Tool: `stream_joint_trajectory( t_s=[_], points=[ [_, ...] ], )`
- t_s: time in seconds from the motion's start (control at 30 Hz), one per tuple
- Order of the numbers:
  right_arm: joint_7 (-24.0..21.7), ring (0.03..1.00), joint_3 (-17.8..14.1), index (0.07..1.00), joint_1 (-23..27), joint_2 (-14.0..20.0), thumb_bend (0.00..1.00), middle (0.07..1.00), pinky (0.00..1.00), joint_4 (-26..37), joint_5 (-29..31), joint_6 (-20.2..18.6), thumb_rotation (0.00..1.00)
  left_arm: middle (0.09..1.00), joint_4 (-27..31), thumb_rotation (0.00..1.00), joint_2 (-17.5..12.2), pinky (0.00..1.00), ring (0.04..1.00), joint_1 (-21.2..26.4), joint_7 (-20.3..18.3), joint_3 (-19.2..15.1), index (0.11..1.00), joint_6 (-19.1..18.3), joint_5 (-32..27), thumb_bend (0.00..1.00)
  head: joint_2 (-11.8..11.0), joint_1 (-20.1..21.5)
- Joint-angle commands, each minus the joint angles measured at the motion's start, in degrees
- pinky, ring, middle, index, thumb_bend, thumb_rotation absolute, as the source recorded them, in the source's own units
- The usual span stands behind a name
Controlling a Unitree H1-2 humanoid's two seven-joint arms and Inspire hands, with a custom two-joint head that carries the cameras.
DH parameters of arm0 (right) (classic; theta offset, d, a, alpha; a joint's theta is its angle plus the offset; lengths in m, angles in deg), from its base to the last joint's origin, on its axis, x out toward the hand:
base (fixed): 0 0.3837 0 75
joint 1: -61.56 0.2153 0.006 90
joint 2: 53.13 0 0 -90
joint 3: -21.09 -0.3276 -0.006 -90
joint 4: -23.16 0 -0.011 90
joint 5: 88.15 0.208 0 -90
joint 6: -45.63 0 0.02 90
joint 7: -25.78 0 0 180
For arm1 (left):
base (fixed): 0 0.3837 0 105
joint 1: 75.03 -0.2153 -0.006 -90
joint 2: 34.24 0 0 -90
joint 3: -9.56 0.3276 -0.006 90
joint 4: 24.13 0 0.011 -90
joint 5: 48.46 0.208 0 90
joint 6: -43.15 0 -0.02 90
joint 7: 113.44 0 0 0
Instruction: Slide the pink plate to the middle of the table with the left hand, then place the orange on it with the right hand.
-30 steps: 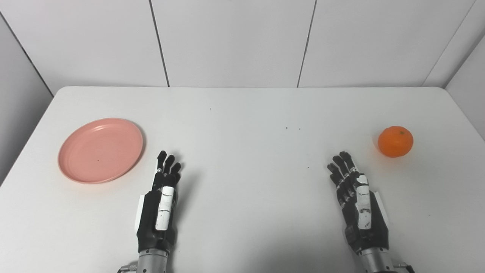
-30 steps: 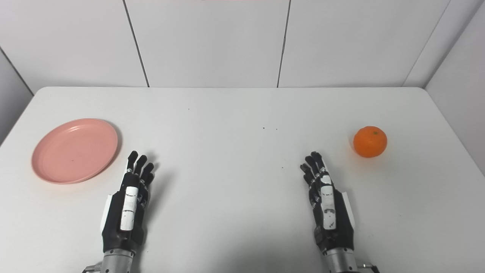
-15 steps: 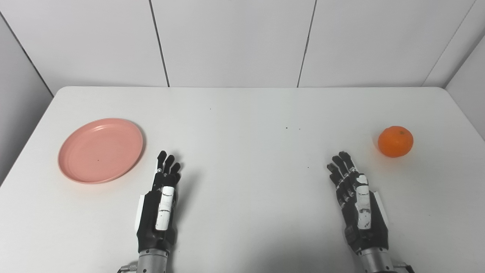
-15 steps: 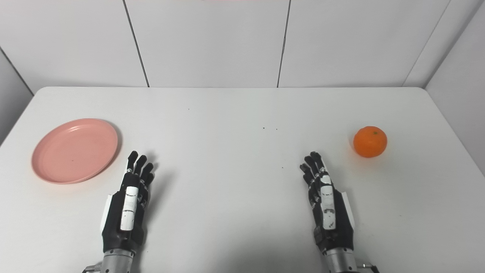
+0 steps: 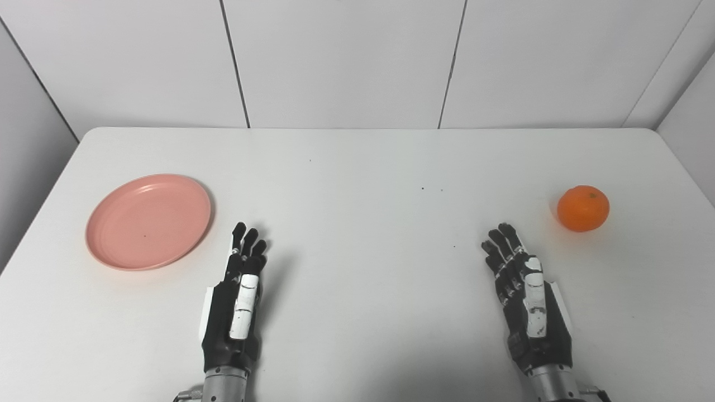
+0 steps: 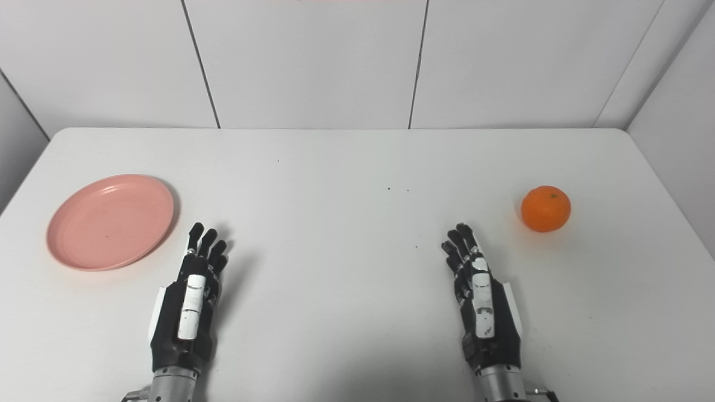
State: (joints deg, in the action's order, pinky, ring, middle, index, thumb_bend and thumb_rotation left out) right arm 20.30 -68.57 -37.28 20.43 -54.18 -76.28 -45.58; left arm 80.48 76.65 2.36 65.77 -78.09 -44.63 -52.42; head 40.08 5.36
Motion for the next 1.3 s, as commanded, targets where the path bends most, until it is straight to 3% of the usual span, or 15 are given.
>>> stream_joint_trajectory(
  t_s=[0.0, 1.27],
  points=[
    [0.1, 0.934, 0.6, 0.936, -1.7, -0.1, 0.84, 0.939, 1.0, 0.6, -0.2, -1.1, 0.97, 0.987, 2.5, 0.8, -2.3, 1.0, 0.969, -10.6, -1.1, -0.2, 0.988, 0.2, -0.9, 0.72, 0.1, 0.0],
    [0.0, 0.923, 0.8, 0.933, -1.7, 0.1, 0.83, 0.938, 1.0, 0.4, -1.2, -0.9, 0.98, 0.985, 2.4, 0.8, -2.4, 1.0, 0.975, -10.4, -1.1, -0.2, 0.99, 0.0, -0.5, 0.71, 0.1, 0.2]
  ],
)
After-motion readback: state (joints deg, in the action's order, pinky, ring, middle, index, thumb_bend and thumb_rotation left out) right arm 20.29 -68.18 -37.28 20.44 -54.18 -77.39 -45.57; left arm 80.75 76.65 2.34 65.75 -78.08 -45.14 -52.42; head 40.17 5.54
